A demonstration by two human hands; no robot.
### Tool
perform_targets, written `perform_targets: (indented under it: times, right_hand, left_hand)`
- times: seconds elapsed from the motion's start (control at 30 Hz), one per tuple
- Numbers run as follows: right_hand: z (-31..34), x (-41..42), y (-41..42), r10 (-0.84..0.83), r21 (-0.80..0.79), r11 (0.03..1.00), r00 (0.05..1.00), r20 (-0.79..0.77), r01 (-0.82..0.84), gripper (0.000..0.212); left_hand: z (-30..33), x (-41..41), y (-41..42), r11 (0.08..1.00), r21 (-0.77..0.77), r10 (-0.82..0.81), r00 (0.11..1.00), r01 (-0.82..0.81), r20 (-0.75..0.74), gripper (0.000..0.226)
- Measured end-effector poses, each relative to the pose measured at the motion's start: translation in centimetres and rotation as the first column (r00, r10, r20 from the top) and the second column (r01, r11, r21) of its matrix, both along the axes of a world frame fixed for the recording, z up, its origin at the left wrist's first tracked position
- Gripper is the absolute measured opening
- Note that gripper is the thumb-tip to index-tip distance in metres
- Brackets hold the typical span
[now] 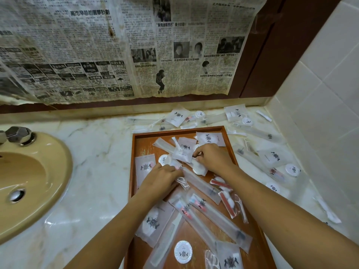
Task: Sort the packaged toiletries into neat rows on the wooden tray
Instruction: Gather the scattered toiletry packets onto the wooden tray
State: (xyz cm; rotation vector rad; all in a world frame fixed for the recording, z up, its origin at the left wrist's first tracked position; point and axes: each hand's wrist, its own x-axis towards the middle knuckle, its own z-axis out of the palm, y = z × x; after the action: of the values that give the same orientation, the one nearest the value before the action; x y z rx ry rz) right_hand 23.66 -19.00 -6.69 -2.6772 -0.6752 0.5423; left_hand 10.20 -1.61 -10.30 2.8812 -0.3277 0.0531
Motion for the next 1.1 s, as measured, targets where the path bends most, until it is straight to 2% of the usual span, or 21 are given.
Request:
perform_targets:
  times: [0.13,0.37,0.57,0.7,0.8,0.97,1.1]
  right_hand:
    - [0.0,0.4,0.3,0.034,-0.044,0.998,0.999,0.0,-0.034,0.031]
    - [-0.1,0.2,0.1,0.073,-0.004,0.997,0.997,0.008,-0.073,0.012]
    - [0.0,0.0,0.4,0.1,-0.06,0.994,0.993,0.063,-0.097,0.01]
    - [1.3,-0.3,-0.2,-0.002,-0.021,1.0,0.993,0.121,0.004,0.009]
    - [2.3,-0.4,-1.3,-0.128,0.052,0.991,0.977,0.171,0.12,0.01]
    - [3.6,-1.9,-4.1,-0.249,0.207,0.95,0.967,0.049,0.234,0.008]
    - [3.8,-4.6,-6.7,-0.324,0.277,0.911,0.946,0.02,0.306,0.005]
  left_hand:
    - [-0.1,-0.1,0.0,0.999,-0.015,0.028,1.0,-0.028,0.011,0.011]
    - [0.2,-1.1,0.3,0.993,-0.109,0.046,0.999,-0.043,0.023,0.005]
    - [1.9,-1.9,0.4,0.981,-0.175,0.082,0.997,-0.082,-0.009,0.035]
    - [2.4,-1.9,0.9,0.964,-0.209,0.161,0.987,-0.163,-0.03,0.012]
    - [2.6,-1.7,0.8,0.945,-0.24,0.219,0.975,-0.22,-0.034,0.015]
    - [2.3,-2.4,0.4,0.903,-0.344,0.256,0.965,-0.259,-0.055,0.026]
    - [1.5,-3.9,0.3,0.865,-0.416,0.269,0.959,-0.28,-0.084,0.025]
